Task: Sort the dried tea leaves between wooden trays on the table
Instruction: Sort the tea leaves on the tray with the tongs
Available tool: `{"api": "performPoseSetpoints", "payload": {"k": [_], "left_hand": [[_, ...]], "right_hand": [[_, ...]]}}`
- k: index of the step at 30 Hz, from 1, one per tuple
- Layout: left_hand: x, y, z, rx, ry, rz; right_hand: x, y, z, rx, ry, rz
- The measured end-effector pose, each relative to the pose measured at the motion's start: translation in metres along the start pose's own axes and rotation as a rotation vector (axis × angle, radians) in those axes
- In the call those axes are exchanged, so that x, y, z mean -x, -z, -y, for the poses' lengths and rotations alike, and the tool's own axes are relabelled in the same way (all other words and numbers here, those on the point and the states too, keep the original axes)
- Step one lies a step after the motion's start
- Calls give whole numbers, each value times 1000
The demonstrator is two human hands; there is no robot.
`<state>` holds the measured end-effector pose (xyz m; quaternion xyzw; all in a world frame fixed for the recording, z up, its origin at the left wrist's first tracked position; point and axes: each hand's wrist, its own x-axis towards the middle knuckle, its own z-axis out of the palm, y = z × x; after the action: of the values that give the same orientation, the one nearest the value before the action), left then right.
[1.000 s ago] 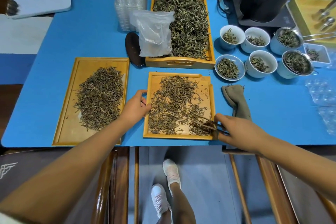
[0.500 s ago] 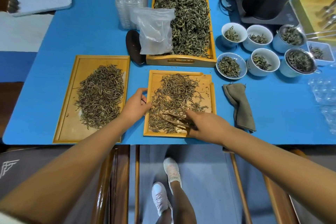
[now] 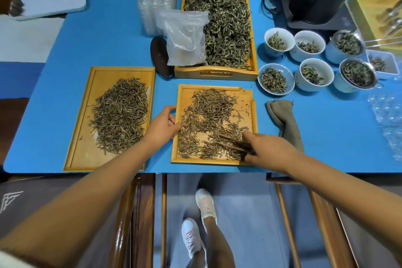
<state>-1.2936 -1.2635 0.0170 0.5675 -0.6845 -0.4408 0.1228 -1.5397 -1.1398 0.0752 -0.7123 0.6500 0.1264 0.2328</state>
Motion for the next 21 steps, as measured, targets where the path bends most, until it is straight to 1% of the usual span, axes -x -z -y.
{"api": "performPoseSetpoints", "payload": {"k": [3,9,15,21], "left_hand": [[0,0,0,-2,-1,-2],[1,0,-1,8,0,-1],[0,0,-1,13,5,4],[0,0,-1,15,11,6]], "right_hand": [[5,-3,-2,34,6,25],[11,-3,3,33,54,-45],[9,-8,14,75,81,24],[1,10,9,13,33,-52]]}}
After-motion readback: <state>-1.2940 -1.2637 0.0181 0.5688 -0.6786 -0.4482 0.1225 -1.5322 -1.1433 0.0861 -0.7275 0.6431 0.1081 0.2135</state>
